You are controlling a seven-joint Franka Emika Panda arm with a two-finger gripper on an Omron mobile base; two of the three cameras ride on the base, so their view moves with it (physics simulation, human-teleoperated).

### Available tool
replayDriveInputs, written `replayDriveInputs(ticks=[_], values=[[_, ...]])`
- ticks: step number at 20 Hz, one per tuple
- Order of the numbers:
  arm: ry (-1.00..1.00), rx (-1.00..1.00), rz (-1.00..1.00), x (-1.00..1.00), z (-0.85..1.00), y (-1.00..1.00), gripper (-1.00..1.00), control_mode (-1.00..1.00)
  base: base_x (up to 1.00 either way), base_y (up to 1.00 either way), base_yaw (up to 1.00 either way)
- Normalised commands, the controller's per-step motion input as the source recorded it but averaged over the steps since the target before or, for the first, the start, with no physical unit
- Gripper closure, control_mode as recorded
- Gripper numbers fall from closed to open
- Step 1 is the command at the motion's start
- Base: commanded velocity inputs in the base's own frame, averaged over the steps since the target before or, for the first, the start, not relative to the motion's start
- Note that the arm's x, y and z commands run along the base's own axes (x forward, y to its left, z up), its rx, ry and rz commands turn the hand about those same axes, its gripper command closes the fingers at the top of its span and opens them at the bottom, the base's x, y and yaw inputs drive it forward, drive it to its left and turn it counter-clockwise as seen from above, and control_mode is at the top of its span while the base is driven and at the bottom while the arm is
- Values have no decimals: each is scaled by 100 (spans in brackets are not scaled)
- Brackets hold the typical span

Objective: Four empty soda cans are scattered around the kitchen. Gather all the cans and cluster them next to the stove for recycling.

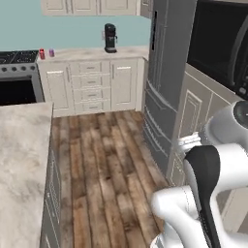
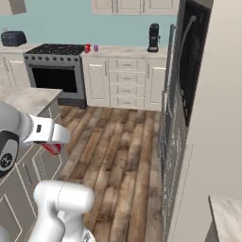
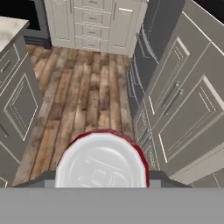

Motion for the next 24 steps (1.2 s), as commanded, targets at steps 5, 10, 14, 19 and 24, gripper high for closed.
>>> replayDriveInputs(ticks=[5,10,14,19,24], values=[[0,0,0,0,0,0,100,100,45,2,39],[0,0,0,0,0,0,100,100,87,-6,26],[0,0,0,0,0,0,100,100,100,-4,22],[0,0,0,0,0,0,100,100,95,-4,24],[0,0,0,0,0,0,100,100,89,-5,26]])
